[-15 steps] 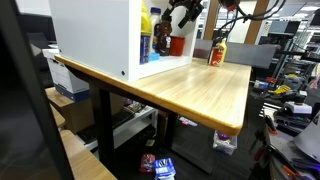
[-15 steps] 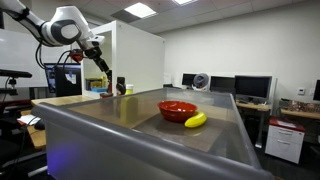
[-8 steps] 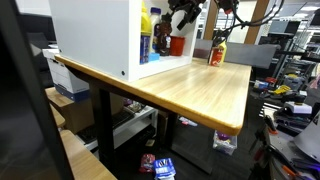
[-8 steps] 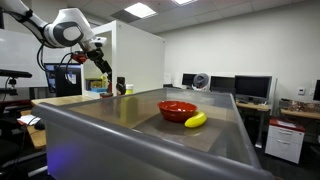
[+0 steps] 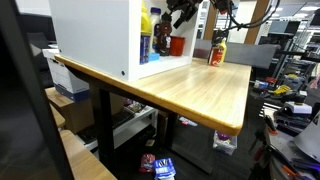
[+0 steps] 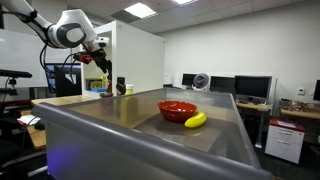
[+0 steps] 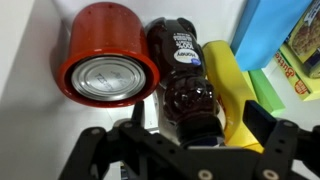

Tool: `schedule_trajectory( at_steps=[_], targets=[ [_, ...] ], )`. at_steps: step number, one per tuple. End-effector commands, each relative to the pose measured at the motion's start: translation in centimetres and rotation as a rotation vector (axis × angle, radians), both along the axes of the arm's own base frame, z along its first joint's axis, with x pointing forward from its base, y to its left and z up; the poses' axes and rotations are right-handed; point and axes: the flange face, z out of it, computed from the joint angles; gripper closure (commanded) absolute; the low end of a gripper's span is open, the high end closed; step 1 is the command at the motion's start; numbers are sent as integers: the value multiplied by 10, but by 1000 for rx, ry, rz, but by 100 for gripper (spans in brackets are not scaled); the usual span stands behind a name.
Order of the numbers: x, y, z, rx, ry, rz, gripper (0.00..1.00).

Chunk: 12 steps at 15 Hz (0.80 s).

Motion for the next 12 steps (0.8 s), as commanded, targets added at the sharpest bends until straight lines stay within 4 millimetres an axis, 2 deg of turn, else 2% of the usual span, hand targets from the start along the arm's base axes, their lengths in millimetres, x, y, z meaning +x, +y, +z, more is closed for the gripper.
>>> schedule_trajectory(
  at_steps=[1,12],
  targets=[
    [8,7,1,-2,-26,60,0],
    [5,23,4,-28,-12,85,0]
  ],
)
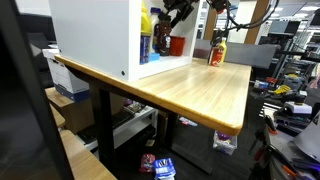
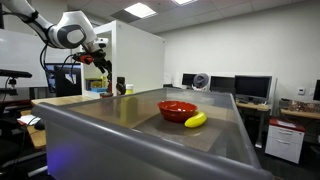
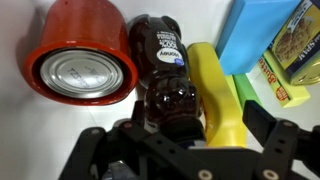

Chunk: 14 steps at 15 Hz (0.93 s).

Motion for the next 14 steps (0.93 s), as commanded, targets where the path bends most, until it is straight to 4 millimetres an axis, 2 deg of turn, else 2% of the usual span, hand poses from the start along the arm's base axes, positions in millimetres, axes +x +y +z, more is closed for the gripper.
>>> schedule_trajectory(
  at_steps=[1,6,14],
  targets=[
    [1,9,6,-15,-6,19,0],
    [0,16,6,-39,-1,13,0],
    [1,8,0,-137,50,-122,0]
  ],
)
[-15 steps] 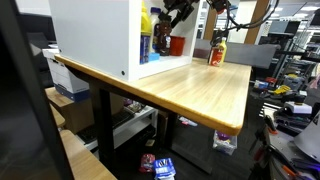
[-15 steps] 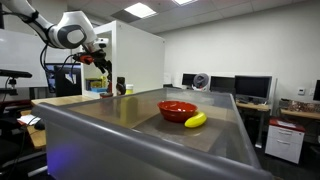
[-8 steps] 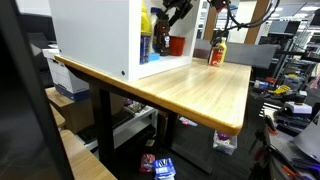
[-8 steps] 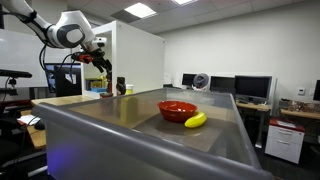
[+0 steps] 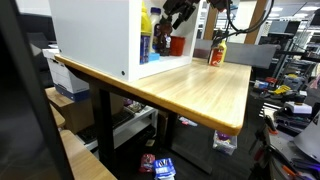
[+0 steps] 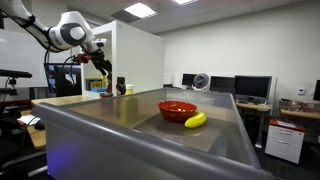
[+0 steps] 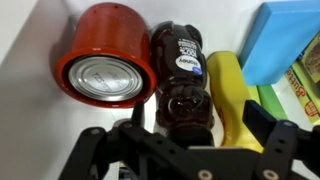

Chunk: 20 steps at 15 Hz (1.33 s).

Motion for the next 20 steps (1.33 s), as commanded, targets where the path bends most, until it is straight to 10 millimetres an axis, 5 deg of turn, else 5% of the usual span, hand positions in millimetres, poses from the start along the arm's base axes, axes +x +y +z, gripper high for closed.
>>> schedule_trajectory(
  at_steps=[1,10,14,20],
  targets=[
    [2,2,5,-10,20,-45,0],
    [12,-4,4,42,10,-49,1],
    [18,-11,3,47,13,-64,31],
    [21,-11,4,62,3,-69,62]
  ],
)
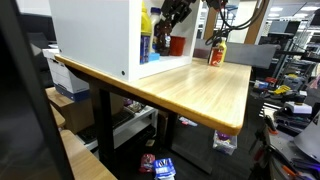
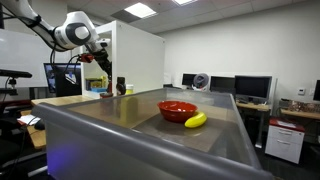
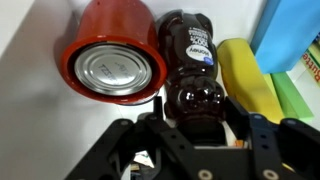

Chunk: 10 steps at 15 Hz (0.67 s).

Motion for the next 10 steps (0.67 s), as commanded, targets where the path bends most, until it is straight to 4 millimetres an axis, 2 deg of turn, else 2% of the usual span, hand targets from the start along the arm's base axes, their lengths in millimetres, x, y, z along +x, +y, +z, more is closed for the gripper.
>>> schedule_trajectory(
  at_steps=[1,4,5,10],
  targets=[
    [3,-1,0,27,-9,-13,66],
    [-7,0,2,16,-14,-3,67],
    [-17,-1,4,10,-12,2,67],
    [-43,-6,8,26,-33,-6,67]
  ],
)
